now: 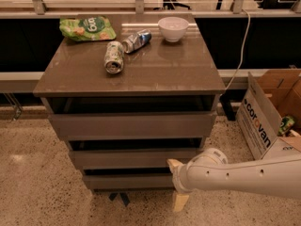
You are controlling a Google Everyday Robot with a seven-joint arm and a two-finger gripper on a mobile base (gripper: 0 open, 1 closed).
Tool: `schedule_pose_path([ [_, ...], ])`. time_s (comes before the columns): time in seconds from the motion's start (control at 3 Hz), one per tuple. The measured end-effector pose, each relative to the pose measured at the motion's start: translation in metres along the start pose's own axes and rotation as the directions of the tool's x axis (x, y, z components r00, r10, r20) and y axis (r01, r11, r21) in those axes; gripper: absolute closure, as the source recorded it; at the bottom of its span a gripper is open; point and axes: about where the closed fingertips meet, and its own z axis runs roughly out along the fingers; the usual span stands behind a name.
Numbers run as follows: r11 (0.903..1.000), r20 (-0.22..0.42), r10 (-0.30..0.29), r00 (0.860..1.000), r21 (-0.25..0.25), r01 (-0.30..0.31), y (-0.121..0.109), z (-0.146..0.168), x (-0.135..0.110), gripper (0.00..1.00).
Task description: Open bottom drawer
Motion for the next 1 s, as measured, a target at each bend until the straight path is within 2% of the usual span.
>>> schedule_pose_path([
  [0.33, 1.0000, -0.002, 0.000, 1.000, -0.002, 0.000, 0.000, 0.000, -0.001, 0.00],
  [0.67, 0.9999, 0.024, -0.001, 1.000, -0.016, 0.002, 0.003, 0.012, -0.002, 0.00],
  [1.0, 0.9999, 0.122, 0.002, 0.993, -0.014, -0.001, 0.006, 0.039, -0.010, 0.00],
])
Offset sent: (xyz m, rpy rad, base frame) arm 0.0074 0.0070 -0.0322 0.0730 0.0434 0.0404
